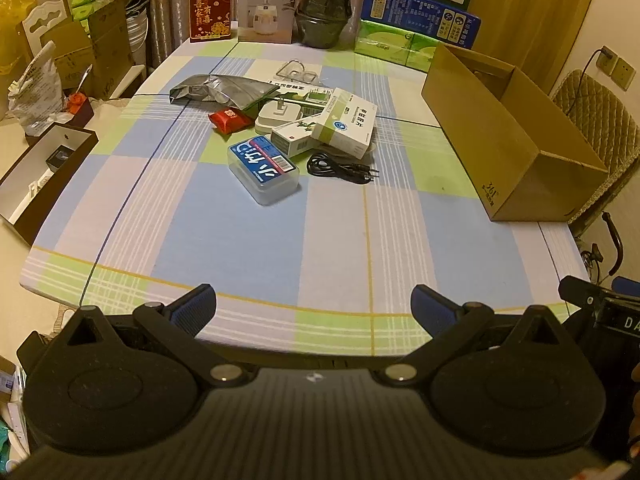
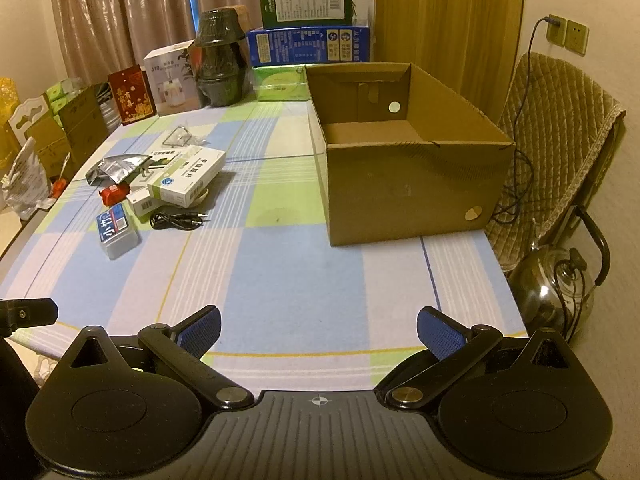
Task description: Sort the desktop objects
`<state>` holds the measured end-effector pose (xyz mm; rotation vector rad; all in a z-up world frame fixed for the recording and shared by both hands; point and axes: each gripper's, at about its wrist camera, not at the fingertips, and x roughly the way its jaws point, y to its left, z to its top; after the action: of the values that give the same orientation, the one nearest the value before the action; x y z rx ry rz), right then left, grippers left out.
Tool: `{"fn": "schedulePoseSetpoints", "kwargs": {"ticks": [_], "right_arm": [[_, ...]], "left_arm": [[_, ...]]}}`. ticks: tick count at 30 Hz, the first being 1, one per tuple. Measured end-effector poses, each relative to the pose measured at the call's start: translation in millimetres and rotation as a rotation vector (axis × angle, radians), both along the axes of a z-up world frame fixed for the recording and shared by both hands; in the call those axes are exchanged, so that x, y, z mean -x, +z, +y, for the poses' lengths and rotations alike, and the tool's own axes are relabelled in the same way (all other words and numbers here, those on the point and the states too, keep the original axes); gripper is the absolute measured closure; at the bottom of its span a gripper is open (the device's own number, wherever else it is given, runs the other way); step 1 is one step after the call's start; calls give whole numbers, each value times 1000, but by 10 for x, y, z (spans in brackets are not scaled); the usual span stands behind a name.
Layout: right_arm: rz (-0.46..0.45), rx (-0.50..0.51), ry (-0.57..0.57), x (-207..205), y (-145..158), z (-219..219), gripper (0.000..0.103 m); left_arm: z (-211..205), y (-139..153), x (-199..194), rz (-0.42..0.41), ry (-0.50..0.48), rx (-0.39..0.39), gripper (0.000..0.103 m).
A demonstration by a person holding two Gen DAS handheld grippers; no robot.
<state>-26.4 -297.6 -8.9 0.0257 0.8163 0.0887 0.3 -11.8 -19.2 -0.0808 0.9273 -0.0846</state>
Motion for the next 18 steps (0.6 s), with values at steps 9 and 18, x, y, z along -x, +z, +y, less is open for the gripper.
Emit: {"fn": "schedulePoseSetpoints", "kwargs": {"ticks": [9, 18], "right_arm": [[6, 2, 6, 5, -11, 28, 2], [11, -2, 23, -6, -15, 77, 2]], "left_arm": [[-10, -26, 0, 6, 0, 1, 1], [52, -40, 4, 8, 5, 22, 1]]}}
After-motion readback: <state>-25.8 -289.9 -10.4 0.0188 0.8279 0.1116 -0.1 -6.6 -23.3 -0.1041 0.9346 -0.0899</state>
